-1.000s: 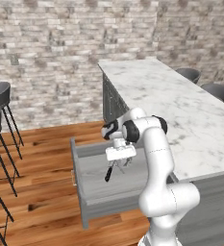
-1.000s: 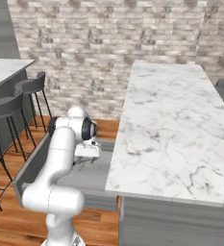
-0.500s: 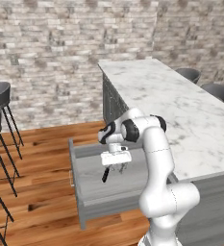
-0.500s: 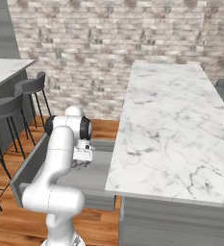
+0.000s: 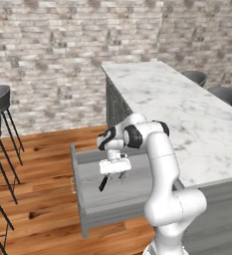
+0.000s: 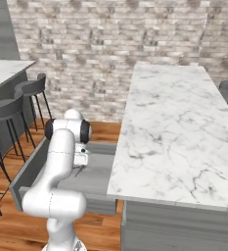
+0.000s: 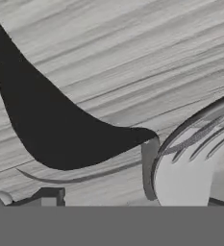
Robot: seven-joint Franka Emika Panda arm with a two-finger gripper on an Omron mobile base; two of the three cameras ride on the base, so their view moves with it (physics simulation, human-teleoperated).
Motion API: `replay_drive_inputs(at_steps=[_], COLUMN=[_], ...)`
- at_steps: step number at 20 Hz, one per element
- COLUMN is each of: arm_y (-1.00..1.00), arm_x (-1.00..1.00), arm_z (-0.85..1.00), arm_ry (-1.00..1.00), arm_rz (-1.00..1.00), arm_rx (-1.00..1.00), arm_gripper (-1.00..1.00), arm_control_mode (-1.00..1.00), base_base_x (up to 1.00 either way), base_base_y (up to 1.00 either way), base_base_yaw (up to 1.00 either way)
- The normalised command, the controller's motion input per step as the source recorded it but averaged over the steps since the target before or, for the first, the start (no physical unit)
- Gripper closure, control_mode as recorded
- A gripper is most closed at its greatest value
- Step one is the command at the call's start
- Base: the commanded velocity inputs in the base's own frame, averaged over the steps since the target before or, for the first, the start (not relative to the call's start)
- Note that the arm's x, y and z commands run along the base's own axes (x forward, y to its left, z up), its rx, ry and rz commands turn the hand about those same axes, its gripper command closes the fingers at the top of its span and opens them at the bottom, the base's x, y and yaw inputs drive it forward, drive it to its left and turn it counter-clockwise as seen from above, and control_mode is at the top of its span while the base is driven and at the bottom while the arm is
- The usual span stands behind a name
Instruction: Pick up the metallic utensils from the counter and place them in the open drawer. Make sure not to pick up any wooden utensils.
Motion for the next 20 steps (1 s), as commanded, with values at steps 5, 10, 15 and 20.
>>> replay_drive_inputs(at_steps=[5,10,15,20], arm_y=[0.54,0.07,0.25,0.0], arm_x=[-0.59,-0.38,0.11,0.58], arm_z=[0.35,0.29,-0.86,-0.71], arm_ry=[-0.74,-0.69,-0.2,-0.18], arm_rz=[0.0,0.04,0.02,0.01], arm_rx=[-0.06,0.0,0.01,0.0], arm_gripper=[-1.0,-1.0,-1.0,-1.0], arm_control_mode=[-1.0,-1.0,-1.0,-1.0], base_base_x=[0.0,0.0,0.0,0.0], base_base_y=[0.0,0.0,0.0,0.0], base_base_yaw=[0.0,0.0,0.0,0.0])
